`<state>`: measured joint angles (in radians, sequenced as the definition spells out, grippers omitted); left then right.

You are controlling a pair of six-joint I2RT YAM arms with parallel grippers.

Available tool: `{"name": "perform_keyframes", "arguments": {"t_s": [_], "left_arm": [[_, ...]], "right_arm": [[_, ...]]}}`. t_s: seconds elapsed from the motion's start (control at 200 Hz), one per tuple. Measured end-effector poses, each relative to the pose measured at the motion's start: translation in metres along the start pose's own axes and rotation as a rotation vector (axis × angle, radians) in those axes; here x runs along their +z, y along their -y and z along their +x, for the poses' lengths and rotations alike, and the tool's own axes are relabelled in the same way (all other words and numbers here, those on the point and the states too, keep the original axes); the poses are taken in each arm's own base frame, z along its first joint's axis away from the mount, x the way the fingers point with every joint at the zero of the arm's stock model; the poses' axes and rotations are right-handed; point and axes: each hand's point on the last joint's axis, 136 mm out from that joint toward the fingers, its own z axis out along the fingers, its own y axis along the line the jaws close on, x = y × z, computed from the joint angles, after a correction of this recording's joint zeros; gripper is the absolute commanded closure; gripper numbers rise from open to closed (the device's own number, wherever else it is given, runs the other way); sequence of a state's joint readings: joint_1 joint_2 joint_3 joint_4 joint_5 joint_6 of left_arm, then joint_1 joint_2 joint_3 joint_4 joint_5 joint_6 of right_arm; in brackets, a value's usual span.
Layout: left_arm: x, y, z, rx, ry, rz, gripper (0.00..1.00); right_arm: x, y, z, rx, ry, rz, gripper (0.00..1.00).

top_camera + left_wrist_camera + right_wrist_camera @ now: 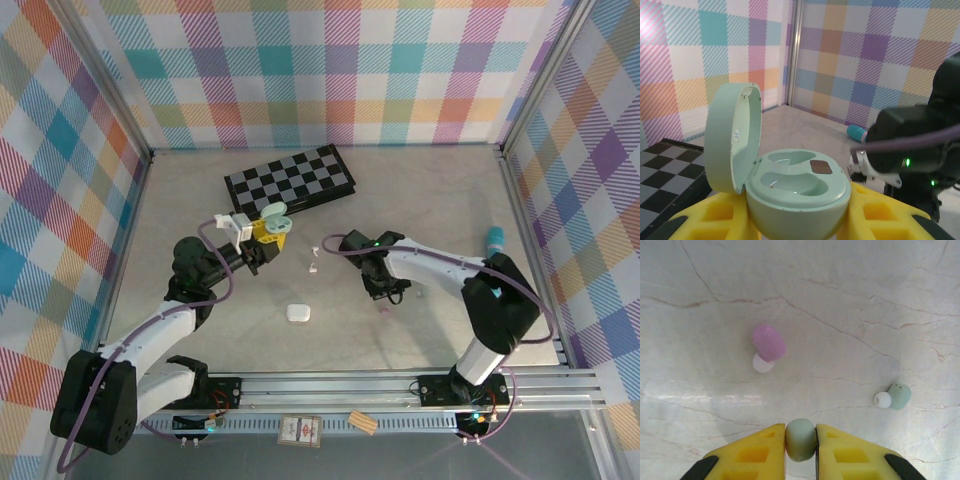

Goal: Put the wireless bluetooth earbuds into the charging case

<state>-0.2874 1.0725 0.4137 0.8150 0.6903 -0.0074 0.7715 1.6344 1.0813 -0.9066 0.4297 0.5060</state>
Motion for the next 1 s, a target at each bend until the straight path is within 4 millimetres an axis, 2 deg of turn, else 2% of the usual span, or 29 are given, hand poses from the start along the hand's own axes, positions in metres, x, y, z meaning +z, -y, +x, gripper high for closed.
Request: {"name": "perform_keyframes", "arguments": {"t_s": [0.31, 0.475, 0.63, 0.765, 1.0], "left_arm": [[0.023, 0.015, 0.025, -0.018, -0.029, 0.08, 0.68], [0.037, 0.02, 0.042, -0.027, -0.033, 0.115, 0.68], [0.048, 0.027, 0.054, -0.028, -0.035, 0.146, 0.68], [0.057, 0.034, 0.057, -0.02, -0.025, 0.178, 0.68], [0.067, 0.049, 0.061, -0.013, -0.017, 0.236, 0.68]], "right_arm": [[-0.038, 0.015, -0.014, 0.104, 0.118, -0.189, 0.8], [-0.051, 0.014, -0.025, 0.134, 0.165, -0.279, 0.8], [-0.063, 0.006, -0.034, 0.142, 0.205, -0.368, 0.8], [-0.078, -0.003, -0.042, 0.139, 0.247, -0.469, 0.8], [-0.124, -0.016, -0.05, 0.127, 0.346, -0.685, 0.8]]}}
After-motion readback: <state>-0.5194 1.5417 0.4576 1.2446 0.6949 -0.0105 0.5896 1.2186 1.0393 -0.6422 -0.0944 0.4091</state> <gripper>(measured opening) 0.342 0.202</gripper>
